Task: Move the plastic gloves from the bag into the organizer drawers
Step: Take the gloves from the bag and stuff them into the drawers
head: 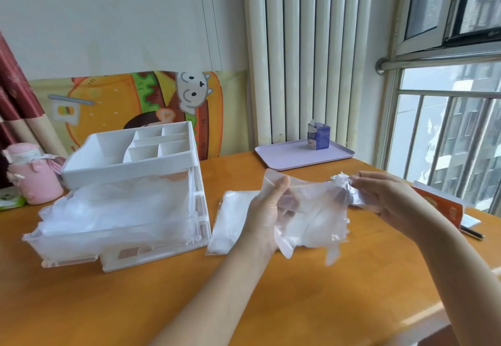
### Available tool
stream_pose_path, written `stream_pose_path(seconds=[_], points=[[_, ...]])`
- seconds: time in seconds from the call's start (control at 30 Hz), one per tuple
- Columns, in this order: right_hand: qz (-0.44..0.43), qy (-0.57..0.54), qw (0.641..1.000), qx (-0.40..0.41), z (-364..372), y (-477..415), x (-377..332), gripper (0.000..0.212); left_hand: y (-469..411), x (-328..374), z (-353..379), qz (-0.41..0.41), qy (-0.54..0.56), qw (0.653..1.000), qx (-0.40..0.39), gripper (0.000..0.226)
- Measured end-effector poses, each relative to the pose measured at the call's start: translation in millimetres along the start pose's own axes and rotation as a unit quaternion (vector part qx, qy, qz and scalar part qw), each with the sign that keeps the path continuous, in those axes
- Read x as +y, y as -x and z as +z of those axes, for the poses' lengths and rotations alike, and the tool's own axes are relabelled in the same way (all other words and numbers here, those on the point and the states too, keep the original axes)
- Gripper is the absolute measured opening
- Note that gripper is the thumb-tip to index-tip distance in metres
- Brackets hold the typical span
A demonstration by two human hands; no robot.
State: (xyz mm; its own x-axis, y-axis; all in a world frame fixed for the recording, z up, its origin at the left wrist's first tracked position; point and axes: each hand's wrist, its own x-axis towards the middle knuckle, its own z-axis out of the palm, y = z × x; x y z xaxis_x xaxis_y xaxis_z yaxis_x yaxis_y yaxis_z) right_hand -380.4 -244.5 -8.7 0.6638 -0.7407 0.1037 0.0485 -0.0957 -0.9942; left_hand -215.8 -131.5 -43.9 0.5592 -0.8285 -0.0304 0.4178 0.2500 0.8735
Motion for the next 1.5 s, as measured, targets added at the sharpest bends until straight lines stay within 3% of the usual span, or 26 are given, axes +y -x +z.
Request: stream_pose_path(seconds=[0.1, 0.17, 0.3, 0.37, 0.43, 0.5, 0.57, 0.7, 0.77, 0.87, 0.93, 1.03, 1.07, 1.1, 1.2, 1.27, 1.4, 1.5], points=[[0.051, 0.160, 0.986, -0.013, -3, 0, 5, 0.008, 12, 16, -3, 0.170, -0.193, 0.966, 0.020, 0.020], [0.036, 0.220, 0.971, -0.082, 2, -1, 1, 0.029, 19, 32, -4, 0.238, -0.299, 0.924, -0.031, 0.022], [-0.110, 0.189, 0.958, -0.187, 39, 7, -31, 0.078, 43, 73, -7, 0.259, -0.438, 0.857, -0.084, 0.030], [-0.151, 0.170, 0.951, -0.212, 64, 8, -46, 0.074, 55, 89, -7, 0.251, -0.476, 0.839, -0.085, 0.044], [-0.182, 0.174, 0.944, -0.215, 90, 9, -59, 0.055, 68, 104, -11, 0.248, -0.504, 0.826, -0.049, 0.064], [-0.206, 0.180, 0.939, -0.209, 112, 7, -69, 0.033, 78, 117, -19, 0.236, -0.503, 0.832, -0.018, 0.078], [-0.217, 0.184, 0.935, -0.212, 129, 7, -77, 0.014, 88, 132, -32, 0.215, -0.496, 0.841, -0.008, 0.076], [-0.233, 0.143, 0.942, -0.192, 149, 8, -93, 0.004, 104, 157, -65, 0.157, -0.504, 0.849, 0.026, 0.021], [-0.222, 0.126, 0.948, -0.190, 154, 6, -99, 0.002, 112, 168, -80, 0.149, -0.492, 0.856, 0.059, 0.006], [-0.185, 0.206, 0.930, -0.241, 160, 7, -106, 0.010, 120, 183, -97, 0.154, -0.465, 0.868, 0.085, 0.006], [-0.155, 0.304, 0.891, -0.299, 166, 11, -111, 0.010, 125, 190, -100, 0.162, -0.445, 0.877, 0.077, 0.005], [-0.169, 0.411, 0.841, -0.308, 187, 15, -120, 0.066, 130, 198, -104, 0.167, -0.467, 0.866, 0.058, 0.004], [-0.186, 0.404, 0.845, -0.296, 197, 14, -123, 0.080, 132, 201, -105, 0.169, -0.481, 0.859, 0.054, 0.005], [-0.202, 0.386, 0.854, -0.283, 206, 15, -125, 0.080, 134, 202, -105, 0.170, -0.495, 0.850, 0.051, 0.007], [-0.245, 0.336, 0.873, -0.256, 235, 12, -128, 0.033, 136, 208, -110, 0.162, -0.514, 0.840, 0.062, 0.004], [-0.253, 0.303, 0.887, -0.240, 250, 8, -128, 0.014, 137, 215, -119, 0.144, -0.526, 0.835, 0.070, 0.004], [-0.220, 0.224, 0.929, -0.195, 263, -11, -126, 0.011, 140, 232, -141, 0.103, -0.563, 0.809, 0.134, 0.007], [-0.225, 0.276, 0.924, -0.138, 265, -28, -114, 0.018, 137, 248, -155, 0.081, -0.557, 0.804, 0.191, 0.011]])
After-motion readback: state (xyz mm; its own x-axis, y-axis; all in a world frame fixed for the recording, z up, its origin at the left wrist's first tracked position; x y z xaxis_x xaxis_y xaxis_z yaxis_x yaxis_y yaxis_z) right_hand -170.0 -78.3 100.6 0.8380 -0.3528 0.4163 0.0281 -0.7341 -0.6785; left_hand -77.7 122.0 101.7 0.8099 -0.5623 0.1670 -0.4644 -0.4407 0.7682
